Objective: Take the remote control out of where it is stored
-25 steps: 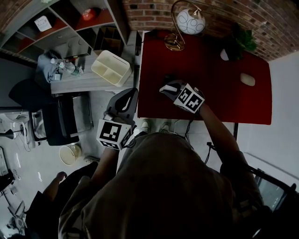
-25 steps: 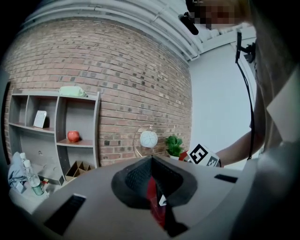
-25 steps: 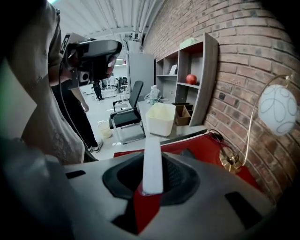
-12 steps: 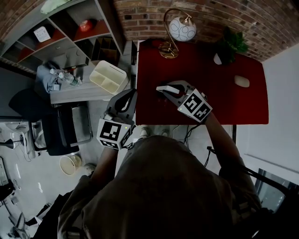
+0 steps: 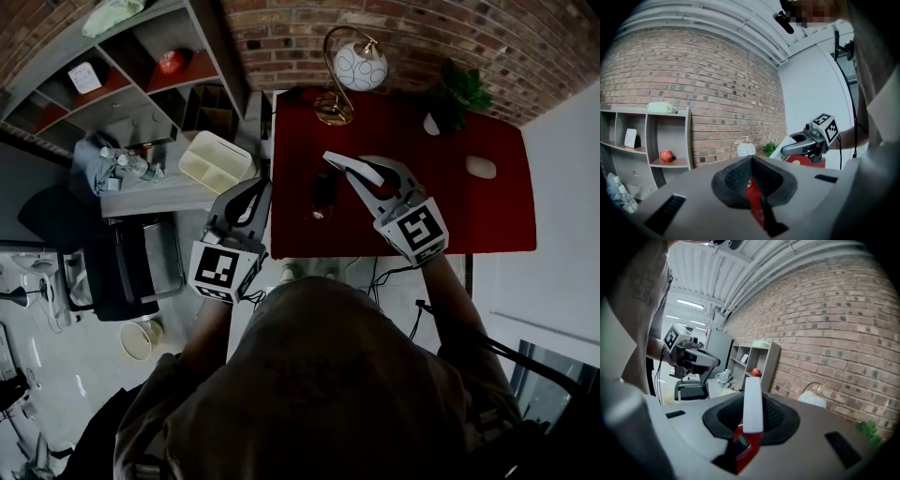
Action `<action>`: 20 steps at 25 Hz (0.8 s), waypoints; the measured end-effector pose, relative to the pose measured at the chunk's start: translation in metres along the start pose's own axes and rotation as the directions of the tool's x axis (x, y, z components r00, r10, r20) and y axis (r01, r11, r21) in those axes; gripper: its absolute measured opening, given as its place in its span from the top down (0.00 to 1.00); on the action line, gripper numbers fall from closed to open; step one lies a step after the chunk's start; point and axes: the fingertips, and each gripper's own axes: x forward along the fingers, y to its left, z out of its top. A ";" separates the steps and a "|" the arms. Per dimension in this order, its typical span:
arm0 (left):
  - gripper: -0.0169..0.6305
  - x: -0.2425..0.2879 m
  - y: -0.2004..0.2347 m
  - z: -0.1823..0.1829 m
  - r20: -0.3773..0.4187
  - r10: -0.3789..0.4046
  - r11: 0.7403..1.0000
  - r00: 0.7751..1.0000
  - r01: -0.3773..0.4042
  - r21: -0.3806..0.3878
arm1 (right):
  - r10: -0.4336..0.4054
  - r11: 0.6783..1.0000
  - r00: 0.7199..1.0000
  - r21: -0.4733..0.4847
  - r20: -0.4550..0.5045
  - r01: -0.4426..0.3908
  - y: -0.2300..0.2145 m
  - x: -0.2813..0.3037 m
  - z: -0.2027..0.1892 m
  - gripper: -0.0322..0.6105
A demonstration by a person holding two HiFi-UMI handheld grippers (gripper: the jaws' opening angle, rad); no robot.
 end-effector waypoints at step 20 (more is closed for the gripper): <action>0.96 -0.007 0.004 0.025 0.088 0.016 0.999 0.996 -0.019 0.037 | -0.286 0.956 0.904 0.034 0.317 0.291 0.004 -0.106 0.053 0.81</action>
